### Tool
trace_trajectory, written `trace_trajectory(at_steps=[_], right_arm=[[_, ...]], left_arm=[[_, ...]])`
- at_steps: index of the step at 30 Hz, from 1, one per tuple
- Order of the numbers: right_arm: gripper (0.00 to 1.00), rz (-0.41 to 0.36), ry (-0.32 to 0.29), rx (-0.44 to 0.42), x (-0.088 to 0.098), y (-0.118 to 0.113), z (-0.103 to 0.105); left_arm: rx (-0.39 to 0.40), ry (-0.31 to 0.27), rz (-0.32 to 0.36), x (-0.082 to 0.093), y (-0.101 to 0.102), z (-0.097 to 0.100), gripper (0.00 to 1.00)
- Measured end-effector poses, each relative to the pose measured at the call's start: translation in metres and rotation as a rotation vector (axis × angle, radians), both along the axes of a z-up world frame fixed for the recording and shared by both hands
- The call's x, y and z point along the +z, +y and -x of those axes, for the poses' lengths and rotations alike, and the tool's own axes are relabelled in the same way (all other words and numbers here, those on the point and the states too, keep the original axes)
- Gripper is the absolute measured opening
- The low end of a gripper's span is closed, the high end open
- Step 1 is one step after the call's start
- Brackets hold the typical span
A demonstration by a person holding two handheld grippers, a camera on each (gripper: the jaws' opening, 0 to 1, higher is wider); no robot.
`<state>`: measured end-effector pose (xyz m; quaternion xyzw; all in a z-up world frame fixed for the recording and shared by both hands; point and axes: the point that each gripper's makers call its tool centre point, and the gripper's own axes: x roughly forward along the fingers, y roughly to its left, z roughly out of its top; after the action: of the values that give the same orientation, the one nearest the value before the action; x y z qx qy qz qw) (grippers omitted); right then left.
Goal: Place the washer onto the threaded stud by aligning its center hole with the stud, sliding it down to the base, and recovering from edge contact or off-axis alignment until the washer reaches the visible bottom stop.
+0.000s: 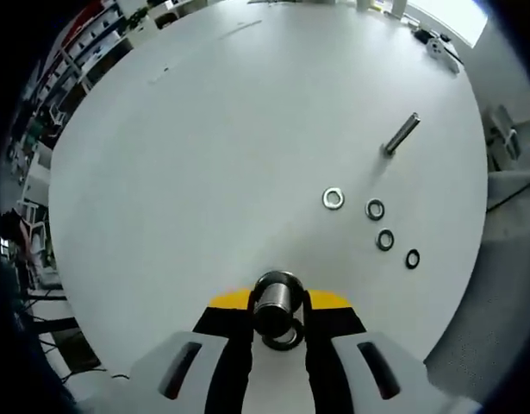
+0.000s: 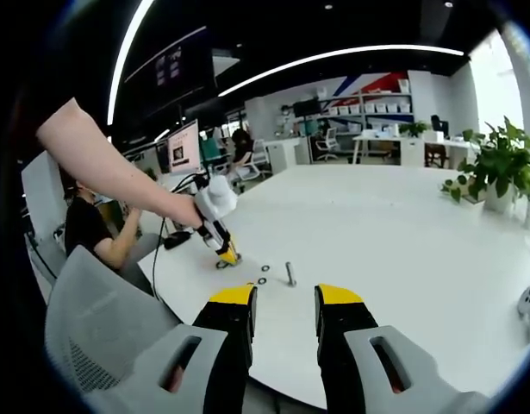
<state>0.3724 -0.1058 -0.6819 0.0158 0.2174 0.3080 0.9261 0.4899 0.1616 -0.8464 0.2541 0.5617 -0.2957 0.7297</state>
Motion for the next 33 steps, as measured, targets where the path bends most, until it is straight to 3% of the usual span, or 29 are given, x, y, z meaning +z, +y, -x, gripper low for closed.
trace_trajectory(at_steps=[14,20,33], right_arm=[[0.29,-0.002,0.005,0.021,-0.001,0.004,0.002],[0.29,-0.006,0.01,0.038,-0.001,0.007,0.003],[0.29,0.0,0.025,0.072,-0.004,0.013,0.007]], left_arm=[[0.061,-0.036,0.01,0.013,0.009,0.003,0.23],[0.111,-0.058,0.031,0.024,0.014,0.012,0.23],[0.208,-0.074,0.06,0.032,0.03,0.03,0.23]])
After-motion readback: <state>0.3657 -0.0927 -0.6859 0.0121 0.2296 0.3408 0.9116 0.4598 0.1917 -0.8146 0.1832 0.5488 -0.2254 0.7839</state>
